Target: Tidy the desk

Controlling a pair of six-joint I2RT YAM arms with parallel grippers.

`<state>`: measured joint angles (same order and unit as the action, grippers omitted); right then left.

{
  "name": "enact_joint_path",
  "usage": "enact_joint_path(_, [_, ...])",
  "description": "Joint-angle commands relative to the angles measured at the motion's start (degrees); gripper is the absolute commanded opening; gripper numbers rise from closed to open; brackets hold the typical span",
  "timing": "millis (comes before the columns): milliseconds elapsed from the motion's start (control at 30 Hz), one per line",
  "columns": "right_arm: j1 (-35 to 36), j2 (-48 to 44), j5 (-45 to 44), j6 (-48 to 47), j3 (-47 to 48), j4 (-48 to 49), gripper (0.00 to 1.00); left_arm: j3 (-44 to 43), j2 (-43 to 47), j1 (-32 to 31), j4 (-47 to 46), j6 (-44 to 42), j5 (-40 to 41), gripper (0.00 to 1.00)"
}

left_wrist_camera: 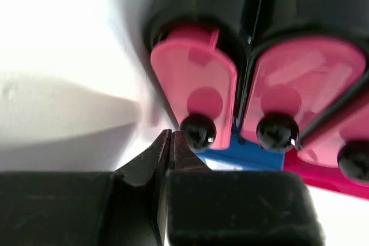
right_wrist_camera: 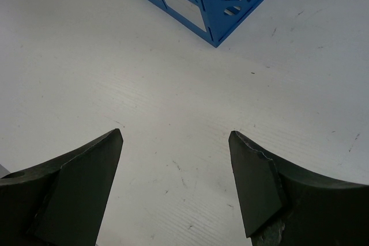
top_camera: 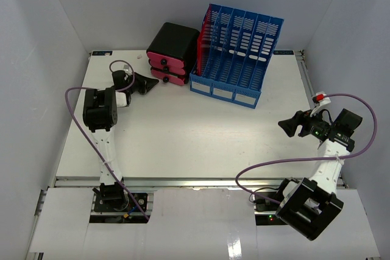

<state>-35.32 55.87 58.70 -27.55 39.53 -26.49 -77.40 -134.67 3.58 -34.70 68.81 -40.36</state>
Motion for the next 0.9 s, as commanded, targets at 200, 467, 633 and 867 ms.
enact_joint_path(200, [0.07,-0.06,0.84,-0.49,0.64,0.82,0.81,-14.21,-3.62,-1.49,11.89,-5.09,1.81,0.23])
enact_joint_path(467, [0.11,-0.02,0.63,-0.57,0.67,0.87,0.81,-17.44,-5.32,-1.82,12.44,-4.65,1.1,0.26])
enact_joint_path(633, [0.07,0.12,0.58,-0.57,0.64,0.82,0.81,-15.63,-4.13,-1.78,8.51,-3.58,-0.53,0.27])
enact_joint_path(867, [0.12,-0.26,1.15,-1.31,0.64,0.28,0.81,-1.07,7.65,0.0,-1.3,-5.0,-4.31,0.29])
